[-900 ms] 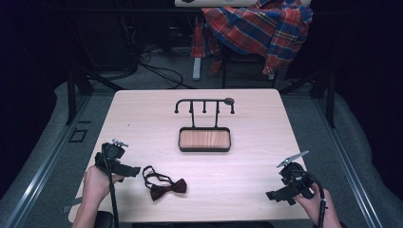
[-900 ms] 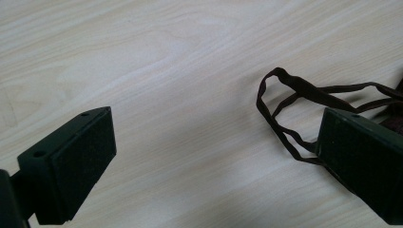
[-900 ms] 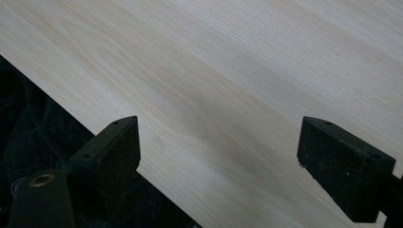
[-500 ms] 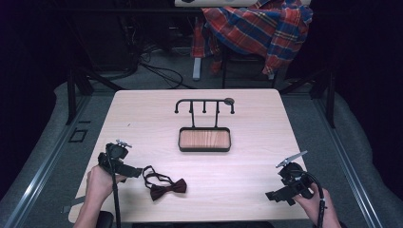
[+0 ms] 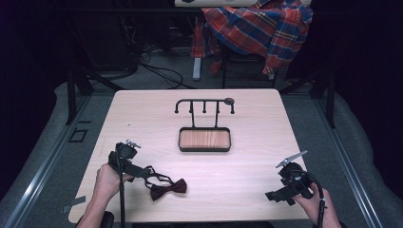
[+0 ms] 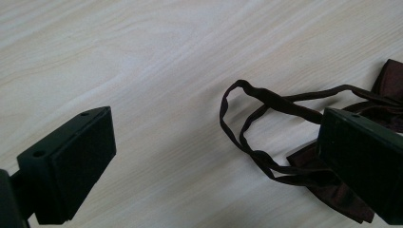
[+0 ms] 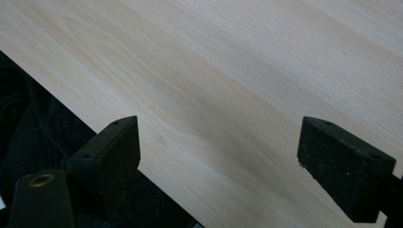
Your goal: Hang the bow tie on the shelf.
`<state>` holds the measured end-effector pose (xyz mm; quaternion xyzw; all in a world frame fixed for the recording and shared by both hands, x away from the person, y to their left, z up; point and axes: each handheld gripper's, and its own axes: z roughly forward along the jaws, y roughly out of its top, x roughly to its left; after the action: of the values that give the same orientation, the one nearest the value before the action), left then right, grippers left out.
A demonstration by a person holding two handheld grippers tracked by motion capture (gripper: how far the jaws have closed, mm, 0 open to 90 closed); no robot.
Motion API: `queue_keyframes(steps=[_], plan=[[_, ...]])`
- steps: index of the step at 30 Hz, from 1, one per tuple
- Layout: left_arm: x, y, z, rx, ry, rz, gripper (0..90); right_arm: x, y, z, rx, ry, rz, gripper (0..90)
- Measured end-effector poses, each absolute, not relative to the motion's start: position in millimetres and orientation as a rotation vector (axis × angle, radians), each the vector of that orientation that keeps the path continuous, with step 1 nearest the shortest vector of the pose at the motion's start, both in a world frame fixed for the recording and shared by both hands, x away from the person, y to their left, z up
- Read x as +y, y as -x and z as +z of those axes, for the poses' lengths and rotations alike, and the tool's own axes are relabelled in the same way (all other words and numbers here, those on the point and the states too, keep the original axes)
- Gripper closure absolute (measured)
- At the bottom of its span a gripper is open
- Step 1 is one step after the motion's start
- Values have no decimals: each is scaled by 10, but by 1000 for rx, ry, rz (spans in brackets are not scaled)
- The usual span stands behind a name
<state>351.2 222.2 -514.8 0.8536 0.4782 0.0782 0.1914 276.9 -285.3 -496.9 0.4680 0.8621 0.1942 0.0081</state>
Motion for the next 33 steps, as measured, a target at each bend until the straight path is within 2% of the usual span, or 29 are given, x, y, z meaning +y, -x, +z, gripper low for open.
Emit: queue_keyframes(steps=[2,5,8,9,10,11,12,14,33], plan=[[2219,-3518,-5160,1337,-2401,202,11,-2853,-2770,-4971,2695,-1472,619,140],[2202,-3522,-5194,1324,-2428,179,95,-2849,-2771,-4965,2703,-1467,591,140],[2169,-3541,-5228,1308,-2452,151,135,-2855,-2772,-4965,2710,-1460,593,140],[2159,-3546,-5235,1302,-2459,146,198,-2855,-2769,-4972,2695,-1473,619,141],[2142,-3544,-5243,1305,-2464,149,198,-2855,-2769,-4972,2695,-1473,619,141],[2130,-3547,-5251,1295,-2477,145,243,-2855,-2770,-4973,2695,-1475,619,141],[2101,-3540,-5276,1284,-2497,144,333,-2848,-2770,-4981,2690,-1475,621,141],[2079,-3539,-5296,1276,-2514,138,394,-2848,-2770,-4965,2704,-1467,583,141],[1930,-3533,-5406,1232,-2659,81,702,-2839,-2769,-4972,2712,-1466,597,142]])
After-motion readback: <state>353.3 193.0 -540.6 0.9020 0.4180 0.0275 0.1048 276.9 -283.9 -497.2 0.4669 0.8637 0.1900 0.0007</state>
